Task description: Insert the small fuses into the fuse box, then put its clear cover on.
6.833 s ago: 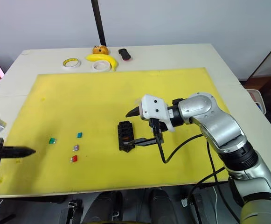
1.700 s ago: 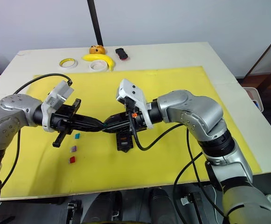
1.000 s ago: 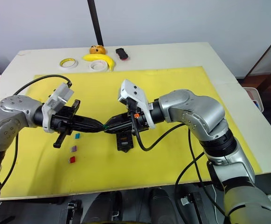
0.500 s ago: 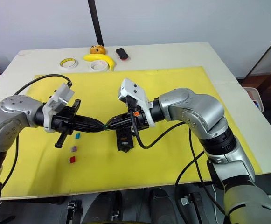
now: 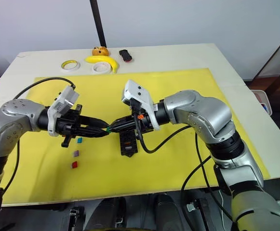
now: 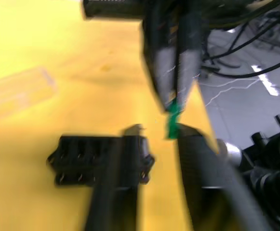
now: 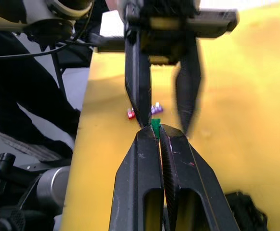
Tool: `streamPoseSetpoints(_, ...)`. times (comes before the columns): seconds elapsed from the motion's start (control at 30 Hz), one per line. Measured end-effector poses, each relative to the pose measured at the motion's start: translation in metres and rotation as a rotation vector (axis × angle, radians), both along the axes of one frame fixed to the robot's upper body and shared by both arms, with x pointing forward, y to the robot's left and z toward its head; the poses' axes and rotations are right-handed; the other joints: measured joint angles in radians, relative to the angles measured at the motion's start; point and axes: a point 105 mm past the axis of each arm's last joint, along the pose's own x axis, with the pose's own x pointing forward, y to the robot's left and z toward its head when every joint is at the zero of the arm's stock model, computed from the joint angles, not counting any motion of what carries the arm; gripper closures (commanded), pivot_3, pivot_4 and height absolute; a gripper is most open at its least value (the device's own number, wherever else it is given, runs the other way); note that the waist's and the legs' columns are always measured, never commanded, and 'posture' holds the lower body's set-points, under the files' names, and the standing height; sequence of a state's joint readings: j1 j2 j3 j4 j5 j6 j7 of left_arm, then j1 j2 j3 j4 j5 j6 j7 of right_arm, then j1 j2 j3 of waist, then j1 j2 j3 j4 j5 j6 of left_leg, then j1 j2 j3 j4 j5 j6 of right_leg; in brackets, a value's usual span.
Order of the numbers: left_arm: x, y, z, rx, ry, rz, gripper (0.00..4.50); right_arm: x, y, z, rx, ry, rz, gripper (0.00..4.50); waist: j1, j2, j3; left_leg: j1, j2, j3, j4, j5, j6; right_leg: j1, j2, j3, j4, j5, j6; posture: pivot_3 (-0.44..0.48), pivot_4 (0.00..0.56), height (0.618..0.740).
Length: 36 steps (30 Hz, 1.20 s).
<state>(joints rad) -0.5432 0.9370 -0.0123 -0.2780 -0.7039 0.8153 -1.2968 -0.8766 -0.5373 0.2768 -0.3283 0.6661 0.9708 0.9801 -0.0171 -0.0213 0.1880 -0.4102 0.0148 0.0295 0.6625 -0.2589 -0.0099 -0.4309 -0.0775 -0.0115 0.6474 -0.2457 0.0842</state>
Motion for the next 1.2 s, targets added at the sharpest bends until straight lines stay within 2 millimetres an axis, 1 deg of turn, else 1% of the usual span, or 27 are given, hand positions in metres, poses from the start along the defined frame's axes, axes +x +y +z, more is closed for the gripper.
streamPoseSetpoints(0.07, -0.001, 0.009, -0.002, 0.024, 0.000, 0.028, 0.64, 0.002, -0.003, -0.002, 0.029, -0.021, -0.007, 4.50, 0.001, 0.000, 0.000, 0.000, 0.000, 0.000, 0.000, 0.000, 0.000, 0.000, 0.000, 0.000, 0.000, 0.000, 0.000, 0.000, 0.150, 0.740)
streamPoseSetpoints(0.1, -0.001, 0.015, -0.004, 0.035, -0.001, 0.049, 0.14, 0.003, -0.005, -0.006, 0.044, -0.027, -0.013, 4.50, 0.002, 0.000, 0.000, 0.000, 0.000, 0.000, 0.000, 0.000, 0.000, 0.000, 0.000, 0.000, 0.000, 0.000, 0.000, 0.000, 0.150, 0.740)
streamPoseSetpoints(0.13, 0.000, 0.017, -0.005, 0.039, 0.000, 0.060, 0.06, 0.004, -0.007, -0.012, 0.054, -0.017, -0.019, 4.50, 0.003, 0.000, 0.000, 0.000, 0.000, 0.000, 0.000, 0.000, 0.000, 0.000, 0.000, 0.000, 0.000, 0.000, 0.000, 0.000, 0.150, 0.740)
streamPoseSetpoints(0.2, -0.001, 0.019, -0.009, 0.043, -0.001, 0.065, 0.06, 0.007, -0.011, -0.022, 0.075, 0.022, -0.027, 4.50, 0.006, 0.000, 0.000, 0.000, 0.000, 0.000, 0.001, 0.000, 0.000, 0.001, 0.000, 0.000, 0.000, 0.000, 0.000, 0.000, 0.150, 0.740)
streamPoseSetpoints(0.27, 0.000, 0.020, -0.015, 0.049, -0.003, 0.082, 0.06, 0.012, -0.018, -0.038, 0.081, 0.083, -0.043, 4.50, 0.006, 0.000, 0.000, 0.000, 0.000, 0.000, 0.001, 0.000, 0.000, 0.001, 0.000, 0.000, -0.001, 0.000, 0.000, 0.000, 0.150, 0.740)
streamPoseSetpoints(0.33, 0.000, 0.019, -0.017, 0.046, -0.010, 0.089, 0.06, 0.018, -0.023, -0.046, 0.108, 0.097, -0.068, 4.50, 0.005, 0.000, 0.000, 0.000, 0.000, 0.000, 0.002, 0.000, 0.000, 0.001, 0.000, 0.000, 0.000, 0.000, 0.000, 0.000, 0.150, 0.740)
streamPoseSetpoints(0.37, 0.000, 0.019, -0.017, 0.047, -0.011, 0.090, 0.06, 0.020, -0.024, -0.046, 0.139, 0.089, -0.085, 4.50, 0.005, 0.000, 0.000, 0.000, 0.000, 0.000, 0.001, 0.000, 0.000, 0.001, 0.000, 0.000, 0.000, 0.000, 0.000, 0.000, 0.150, 0.740)
streamPoseSetpoints(0.43, -0.001, 0.018, -0.021, 0.046, -0.018, 0.093, 0.06, 0.036, -0.029, -0.038, 0.333, 0.041, -0.212, 4.50, 0.003, 0.000, 0.000, 0.000, 0.000, 0.000, 0.001, 0.000, 0.000, 0.001, 0.000, 0.000, 0.000, 0.000, 0.000, 0.000, 0.150, 0.740)
streamPoseSetpoints(0.47, -0.002, 0.017, -0.022, 0.046, -0.019, 0.090, 0.06, 0.039, -0.032, -0.040, 0.339, 0.037, -0.232, 4.50, 0.003, 0.001, 0.000, 0.000, 0.000, 0.000, 0.001, 0.000, 0.000, 0.001, 0.000, 0.000, 0.000, 0.000, 0.000, 0.000, 0.150, 0.740)
streamPoseSetpoints(0.57, -0.001, 0.016, -0.025, 0.038, -0.020, 0.102, 0.06, 0.037, -0.042, -0.048, 0.296, 0.054, -0.212, 4.50, 0.004, 0.000, 0.000, 0.000, 0.000, 0.000, 0.001, 0.000, 0.000, 0.001, 0.000, 0.000, 0.000, 0.000, 0.000, 0.000, 0.150, 0.740)
streamPoseSetpoints(0.7, -0.001, 0.012, -0.025, 0.027, -0.031, 0.101, 0.06, 0.027, -0.040, -0.054, 0.300, 0.087, -0.121, 4.50, 0.004, 0.000, 0.000, 0.000, 0.000, 0.000, 0.001, 0.000, 0.000, 0.001, 0.000, 0.000, 0.000, 0.000, 0.000, 0.000, 0.150, 0.740)
streamPoseSetpoints(0.83, -0.002, 0.012, -0.026, 0.031, -0.030, 0.101, 0.06, 0.026, -0.039, -0.067, 0.266, 0.116, -0.081, 4.50, 0.004, 0.000, 0.000, 0.001, 0.000, 0.000, 0.001, 0.000, 0.000, 0.001, 0.001, 0.000, 0.000, 0.000, 0.000, 0.000, 0.150, 0.740)
streamPoseSetpoints(0.93, -0.004, 0.011, -0.032, 0.040, -0.020, 0.098, 0.06, 0.028, -0.037, -0.073, 0.246, 0.097, -0.074, 4.50, 0.004, 0.000, 0.000, 0.001, 0.000, 0.000, 0.001, 0.000, 0.000, 0.001, 0.001, 0.000, 0.000, 0.000, 0.000, 0.000, 0.150, 0.740)
streamPoseSetpoints(1.0, -0.005, 0.008, -0.033, 0.033, -0.025, 0.091, 0.06, 0.028, -0.033, -0.074, 0.260, 0.094, -0.072, 4.50, 0.004, 0.000, 0.000, 0.001, 0.000, 0.000, 0.001, 0.000, 0.000, 0.001, 0.001, 0.000, 0.000, 0.000, 0.000, 0.000, 0.150, 0.740)
streamPoseSetpoints(1.1, -0.005, 0.002, -0.032, 0.008, -0.043, 0.083, 0.06, 0.025, -0.028, -0.068, 0.288, 0.137, -0.055, 4.50, 0.005, 0.000, 0.000, 0.001, 0.001, 0.000, 0.001, 0.000, 0.000, 0.001, 0.000, 0.000, 0.000, 0.000, 0.000, 0.000, 0.150, 0.740)
streamPoseSetpoints(1.2, -0.006, -0.003, -0.027, -0.033, -0.042, 0.076, 0.06, 0.016, -0.026, -0.045, 0.346, 0.206, -0.009, 4.50, 0.005, 0.000, 0.000, 0.001, 0.001, 0.000, 0.002, 0.000, 0.000, 0.002, 0.000, 0.000, 0.000, 0.000, 0.000, 0.000, 0.150, 0.740)
